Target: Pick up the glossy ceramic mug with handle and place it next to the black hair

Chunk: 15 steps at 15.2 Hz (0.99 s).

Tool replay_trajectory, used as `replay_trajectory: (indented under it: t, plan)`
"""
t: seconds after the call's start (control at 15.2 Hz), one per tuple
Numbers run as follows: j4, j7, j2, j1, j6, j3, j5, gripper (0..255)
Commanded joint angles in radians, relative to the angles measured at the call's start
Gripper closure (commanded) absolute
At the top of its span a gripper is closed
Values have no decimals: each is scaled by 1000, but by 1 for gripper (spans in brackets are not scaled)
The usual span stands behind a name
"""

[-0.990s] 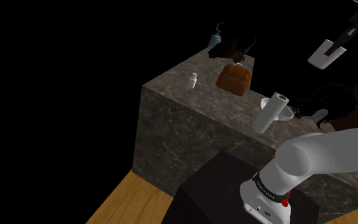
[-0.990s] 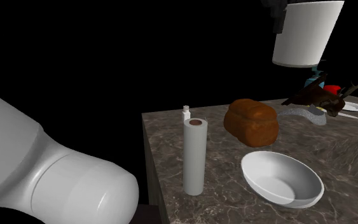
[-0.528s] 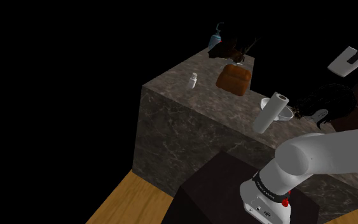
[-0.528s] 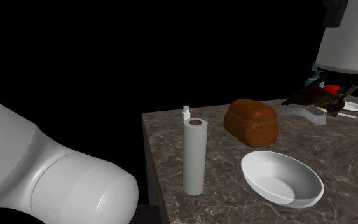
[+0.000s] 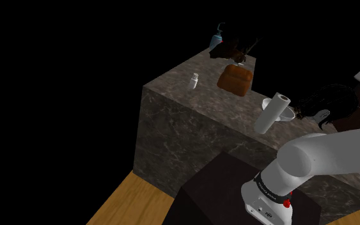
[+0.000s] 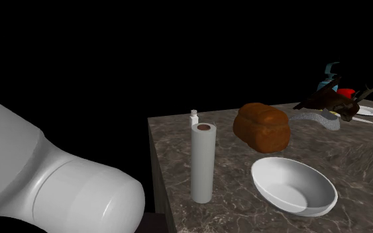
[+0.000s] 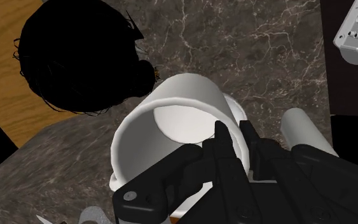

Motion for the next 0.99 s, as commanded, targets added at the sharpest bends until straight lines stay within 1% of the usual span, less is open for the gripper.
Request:
replay_trajectory:
  t: [0.0,0.4,0.92]
  plan:
    - [14,-38,0,8,2,-39,-13,255]
    - [-121,-16,-62,-35,76,-11,-40,255]
    - [-277,6,-127,-78,170,-1,-73,255]
